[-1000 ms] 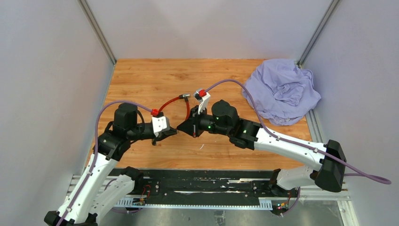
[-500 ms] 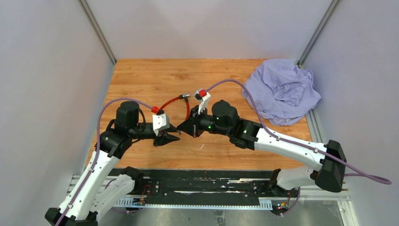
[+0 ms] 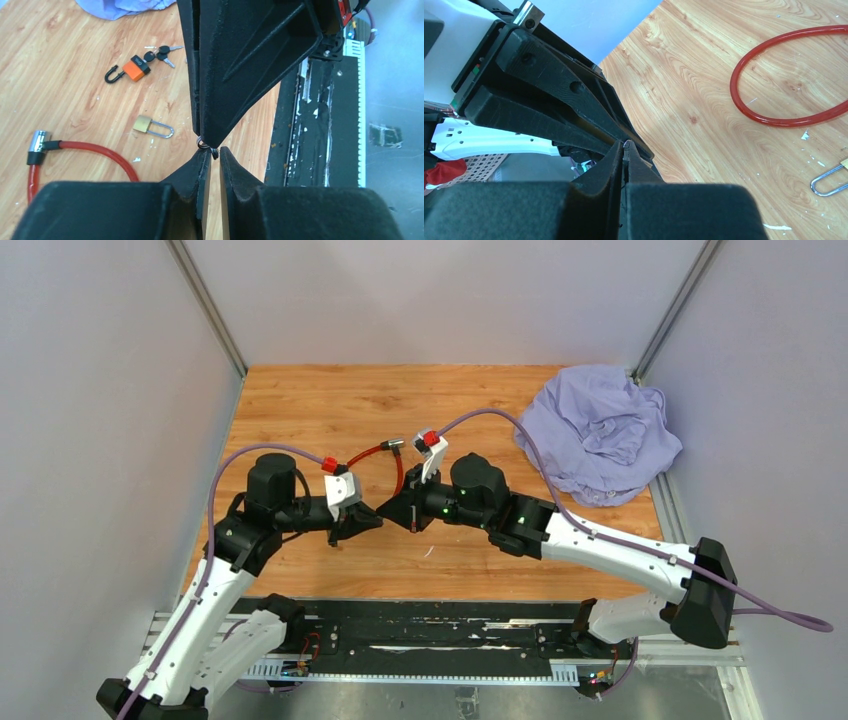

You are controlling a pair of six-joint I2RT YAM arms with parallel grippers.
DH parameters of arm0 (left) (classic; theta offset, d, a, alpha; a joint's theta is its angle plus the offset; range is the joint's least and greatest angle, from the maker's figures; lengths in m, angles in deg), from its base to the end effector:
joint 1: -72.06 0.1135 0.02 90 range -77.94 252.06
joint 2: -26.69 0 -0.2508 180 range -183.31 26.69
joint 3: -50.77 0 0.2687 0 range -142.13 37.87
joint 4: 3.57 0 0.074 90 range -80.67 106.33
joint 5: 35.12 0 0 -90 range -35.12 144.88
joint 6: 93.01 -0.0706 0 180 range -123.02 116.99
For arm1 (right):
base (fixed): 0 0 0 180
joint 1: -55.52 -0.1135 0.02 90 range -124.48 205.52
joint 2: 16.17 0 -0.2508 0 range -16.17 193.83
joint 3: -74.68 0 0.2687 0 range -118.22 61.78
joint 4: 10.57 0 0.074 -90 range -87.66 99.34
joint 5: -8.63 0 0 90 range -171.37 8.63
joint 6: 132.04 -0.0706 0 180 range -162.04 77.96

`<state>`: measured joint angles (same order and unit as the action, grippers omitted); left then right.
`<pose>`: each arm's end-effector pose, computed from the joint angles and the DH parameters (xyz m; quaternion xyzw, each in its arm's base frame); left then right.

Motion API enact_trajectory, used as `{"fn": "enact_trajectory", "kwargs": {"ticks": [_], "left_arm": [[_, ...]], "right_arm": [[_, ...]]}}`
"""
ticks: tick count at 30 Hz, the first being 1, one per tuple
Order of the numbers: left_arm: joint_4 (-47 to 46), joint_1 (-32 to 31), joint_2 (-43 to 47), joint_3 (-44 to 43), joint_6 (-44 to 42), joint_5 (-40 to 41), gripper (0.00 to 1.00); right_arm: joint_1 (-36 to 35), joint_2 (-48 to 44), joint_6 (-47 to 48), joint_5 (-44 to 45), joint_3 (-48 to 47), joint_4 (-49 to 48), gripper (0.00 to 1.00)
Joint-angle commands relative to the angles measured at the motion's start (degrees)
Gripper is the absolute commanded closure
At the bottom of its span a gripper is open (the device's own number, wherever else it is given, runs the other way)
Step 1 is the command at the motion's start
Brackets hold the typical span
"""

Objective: Unlock with the key
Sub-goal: Pick up the key from the center of the board.

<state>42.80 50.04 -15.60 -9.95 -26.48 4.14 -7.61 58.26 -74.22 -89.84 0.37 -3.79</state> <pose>0.1596 -0.1235 0.3116 0.5030 0.6287 -0.3612 0.4704 0.1553 0.3296 0.3373 -0.2463 0.7062 0.5261 0.4047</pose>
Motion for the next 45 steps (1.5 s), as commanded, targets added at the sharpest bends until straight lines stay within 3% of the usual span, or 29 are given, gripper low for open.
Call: {"fn": "enact_trajectory", "kwargs": {"ticks": [1, 7, 14, 30, 33, 36, 38, 42, 45], "left_arm": [[-3.9, -0.6, -0.6, 0.4, 6.7, -2.7, 0.85], [-1.9, -0.6, -0.5, -1.2, 3.4, 2.4, 0.99], [0.1, -0.6, -1.2, -3.5, -0.9, 6.1, 1.0], [3.1, -0.6, 2.6, -7.6, -37.8, 13.6, 1.0], [3.1, -0.6, 3.3, -8.0, -40.0, 13.1, 1.0], [3.3, -0.6, 3.1, -9.5, -36.1, 10.2, 1.0], [3.3, -0.6, 1.8, -11.8, -28.6, 6.9, 1.0], [2.8, -0.6, -2.8, -17.1, -7.4, -0.3, 1.0], [-4.5, -0.6, -3.7, -16.5, 11.3, -5.4, 1.0]], "right_arm": [[-1.5, -2.2, 0.1, 1.0, 0.1, -0.9, 0.99], [-1.5, -2.4, 0.7, 0.4, -1.0, 0.8, 0.99], [-1.5, -2.0, 0.3, -0.9, -1.5, 0.9, 1.0], [-1.4, -2.7, -2.3, -2.4, -0.6, -2.7, 0.99], [-1.3, -3.3, -1.6, -1.8, -0.4, -2.5, 0.87], [-1.0, -5.1, 1.3, -0.8, 0.1, -2.2, 0.68], [-1.1, -5.7, 5.2, -0.2, -0.2, -0.7, 0.62], [-1.1, -7.5, 12.2, 0.1, -0.2, 0.8, 0.58], [-1.1, -9.7, 16.3, -0.5, 0.3, 1.0, 0.58]]}}
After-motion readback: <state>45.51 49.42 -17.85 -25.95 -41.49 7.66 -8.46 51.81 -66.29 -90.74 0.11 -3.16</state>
